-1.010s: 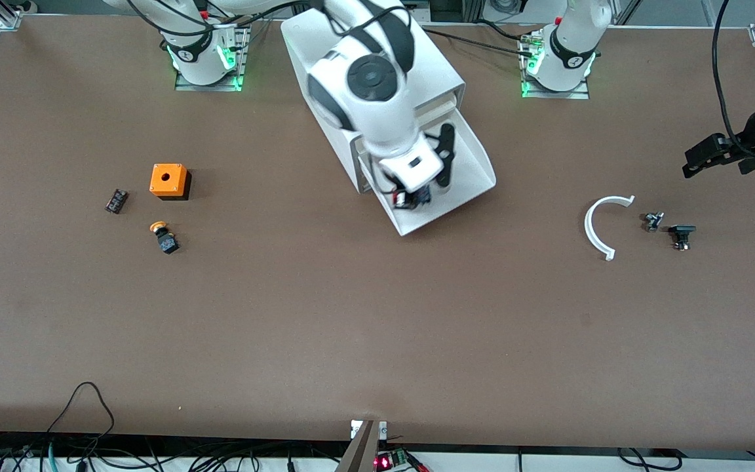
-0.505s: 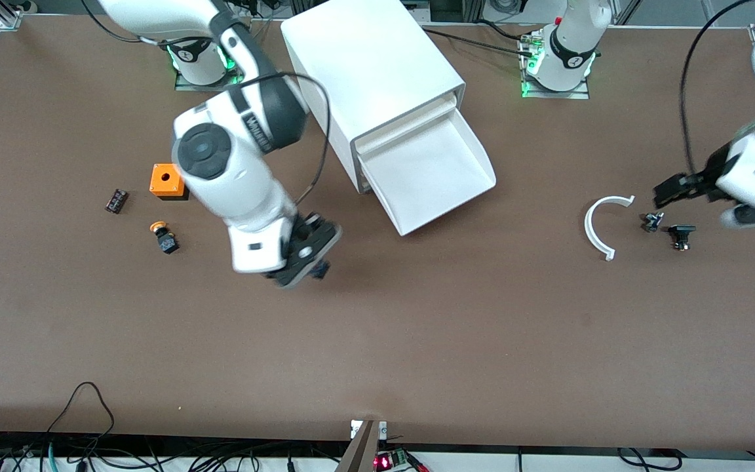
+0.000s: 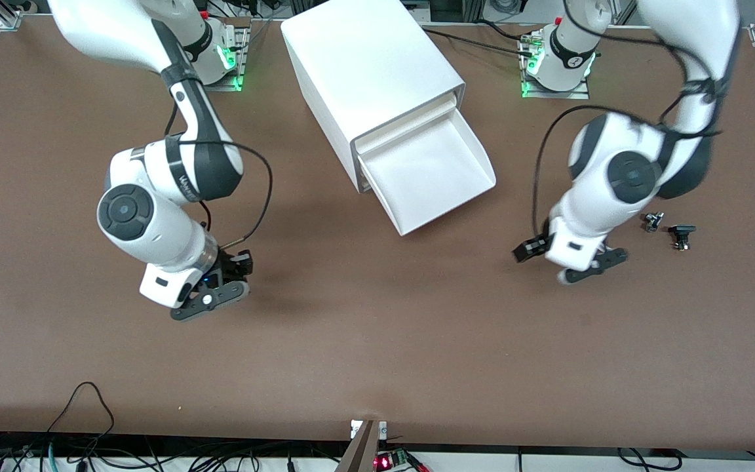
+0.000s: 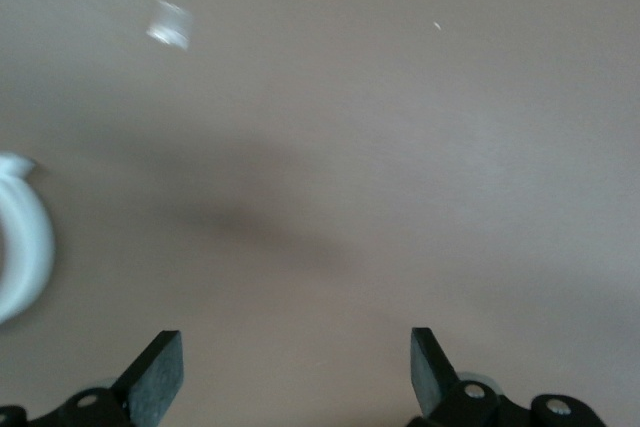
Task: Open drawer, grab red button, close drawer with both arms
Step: 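Push the drawer shut with the left gripper while the right gripper carries the button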
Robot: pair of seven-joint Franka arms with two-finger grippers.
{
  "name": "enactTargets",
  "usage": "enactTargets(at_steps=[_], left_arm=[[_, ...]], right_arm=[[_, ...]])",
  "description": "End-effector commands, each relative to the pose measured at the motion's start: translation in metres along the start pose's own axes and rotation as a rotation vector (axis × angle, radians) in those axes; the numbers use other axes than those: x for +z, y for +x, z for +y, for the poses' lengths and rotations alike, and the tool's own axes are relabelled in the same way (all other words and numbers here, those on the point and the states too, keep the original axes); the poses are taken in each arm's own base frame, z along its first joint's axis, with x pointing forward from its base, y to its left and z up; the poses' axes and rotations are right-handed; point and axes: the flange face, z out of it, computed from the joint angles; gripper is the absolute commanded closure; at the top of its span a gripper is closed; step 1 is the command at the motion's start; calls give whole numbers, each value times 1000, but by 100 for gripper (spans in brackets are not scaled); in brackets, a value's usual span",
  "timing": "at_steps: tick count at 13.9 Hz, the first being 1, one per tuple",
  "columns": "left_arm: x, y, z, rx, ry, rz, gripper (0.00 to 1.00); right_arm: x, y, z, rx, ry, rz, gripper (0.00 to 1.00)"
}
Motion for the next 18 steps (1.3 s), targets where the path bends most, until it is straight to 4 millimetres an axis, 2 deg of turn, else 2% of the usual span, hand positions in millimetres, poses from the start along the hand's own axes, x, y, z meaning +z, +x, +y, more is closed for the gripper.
enactTargets(at_steps=[1,3,4,6,9,10,11,13,15,18], left_arm=[[39,-20,20,-45,-27,19,0],[51,-51,31,-1,-19,8,0],[48,-73,37,31,-16,-2,0],[39,-123,44,114,-15,-22,0],[25,-173,46,191,-10,-25,0],[28,-192,47,219,-1,-33,0],[30,-207,49,247,4,-43,0],[30,-238,54,299,13,-54,0],[31,-273,63,363,16,-68,0],[33,-299,69,415,18,-80,0]], right_arm=[[28,-38,23,179,-13,-56,67],[60,-61,52,240,-17,-62,67],[78,-72,59,255,-18,-62,67],[113,-99,63,267,-21,-32,67],[145,-127,63,291,-26,21,66],[150,-131,63,294,-26,30,52],[149,-130,63,331,-23,34,1],[131,-113,57,416,-15,54,0],[97,-94,47,491,-7,28,0],[37,-76,47,511,-7,-15,0]])
